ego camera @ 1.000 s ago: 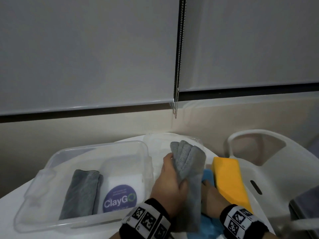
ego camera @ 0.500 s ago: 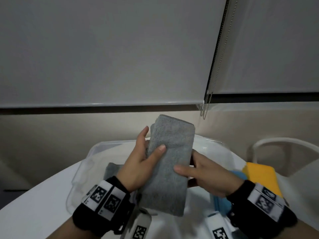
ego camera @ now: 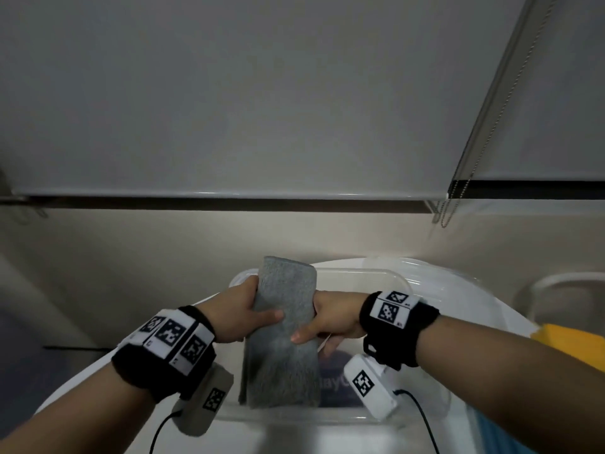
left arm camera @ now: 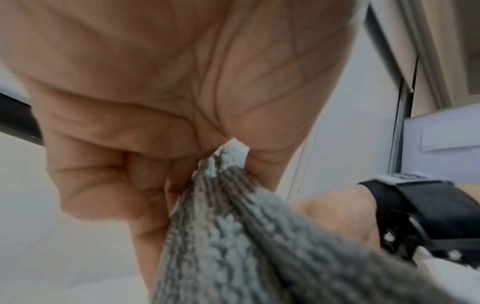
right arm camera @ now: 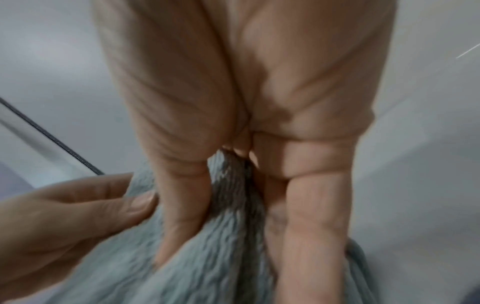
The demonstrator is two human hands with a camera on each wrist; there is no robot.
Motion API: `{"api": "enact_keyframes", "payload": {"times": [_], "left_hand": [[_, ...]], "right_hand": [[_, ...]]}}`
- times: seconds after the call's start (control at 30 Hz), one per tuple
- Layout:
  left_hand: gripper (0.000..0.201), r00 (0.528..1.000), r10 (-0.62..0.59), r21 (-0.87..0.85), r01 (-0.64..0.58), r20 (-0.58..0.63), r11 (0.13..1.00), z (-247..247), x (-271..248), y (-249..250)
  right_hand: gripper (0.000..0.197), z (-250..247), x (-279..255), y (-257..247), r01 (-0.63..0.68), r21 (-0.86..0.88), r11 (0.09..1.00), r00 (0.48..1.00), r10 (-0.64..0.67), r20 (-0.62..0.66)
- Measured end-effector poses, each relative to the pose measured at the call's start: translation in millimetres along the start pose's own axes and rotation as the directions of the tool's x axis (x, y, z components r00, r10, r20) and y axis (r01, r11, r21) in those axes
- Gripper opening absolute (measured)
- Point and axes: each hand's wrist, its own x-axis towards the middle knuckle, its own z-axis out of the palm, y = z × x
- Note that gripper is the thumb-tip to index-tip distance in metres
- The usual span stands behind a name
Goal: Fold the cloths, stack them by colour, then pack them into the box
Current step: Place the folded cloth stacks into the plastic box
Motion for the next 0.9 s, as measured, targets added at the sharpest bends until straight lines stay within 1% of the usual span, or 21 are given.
{"api": "enact_keyframes", "payload": {"times": [0.07,0.13,0.17,0.27,0.3,0.47,0.53,0.6,0.63,0.67,0.7,0.77,0.8,0.87,0.9], "left_hand": [[0.061,0.999,-0.046,0.140,0.044,0.011,0.989,-4.2,6.4,-8.3],[0.062,0.997,-0.077,0.220,0.069,0.028,0.973,-5.6,12.3,-16.8],[0.062,0.996,-0.085,0.236,0.073,0.041,0.969,-5.3,15.2,-21.8],[0.067,0.995,-0.076,0.250,0.057,0.069,0.967,-5.2,18.3,-33.6],[0.070,0.995,-0.067,0.246,0.046,0.077,0.968,-5.2,18.1,-37.0],[0.068,0.997,0.020,0.257,-0.040,0.078,0.966,-4.1,15.5,-51.1],[0.077,0.996,0.023,0.271,-0.046,0.086,0.961,-3.3,15.1,-54.6],[0.092,0.995,0.019,0.280,-0.047,0.102,0.959,-2.0,15.0,-55.7],[0.097,0.994,0.016,0.285,-0.045,0.106,0.958,-1.7,15.4,-56.3],[0.098,0.995,0.012,0.284,-0.040,0.102,0.958,-1.7,15.5,-57.0],[0.096,0.996,0.019,0.275,-0.043,0.089,0.961,-1.5,16.2,-58.0],[0.084,0.997,0.062,0.243,-0.073,0.053,0.967,-1.1,18.3,-61.2],[0.080,0.995,0.087,0.230,-0.093,0.039,0.969,-1.5,18.7,-61.6],[0.074,0.990,0.135,0.227,-0.138,0.028,0.964,-2.8,16.4,-61.0],[0.075,0.987,0.161,0.248,-0.160,0.017,0.955,-3.5,15.4,-62.1]], "right_hand": [[0.030,-3.3,20.2,-1.3,-0.080,0.022,0.997,0.993,0.078,0.087],[0.032,-5.9,37.3,-0.7,-0.149,0.016,0.989,0.977,0.145,0.155],[0.032,-6.2,45.3,1.5,-0.179,0.011,0.984,0.967,0.174,0.186],[0.016,0.9,63.4,13.3,-0.249,0.028,0.968,0.943,0.236,0.233],[0.015,4.8,68.5,18.5,-0.263,0.044,0.964,0.941,0.246,0.231],[0.019,14.5,82.0,31.3,-0.255,0.170,0.952,0.952,0.216,0.214],[0.021,15.2,84.7,32.8,-0.240,0.226,0.944,0.962,0.200,0.187],[0.024,15.7,86.4,34.9,-0.215,0.331,0.919,0.974,0.176,0.145],[0.024,15.4,87.4,35.0,-0.196,0.390,0.900,0.978,0.152,0.142],[0.018,14.4,87.1,33.8,-0.179,0.421,0.889,0.980,0.125,0.154],[0.012,12.1,87.0,33.9,-0.168,0.418,0.893,0.982,0.111,0.156],[0.019,6.4,84.7,33.4,-0.169,0.355,0.920,0.980,0.117,0.163],[0.019,3.4,85.9,35.3,-0.183,0.328,0.927,0.977,0.136,0.163],[0.023,-0.6,86.2,38.3,-0.228,0.274,0.934,0.969,0.191,0.153],[0.026,-2.3,88.9,41.3,-0.246,0.233,0.941,0.964,0.212,0.160]]}}
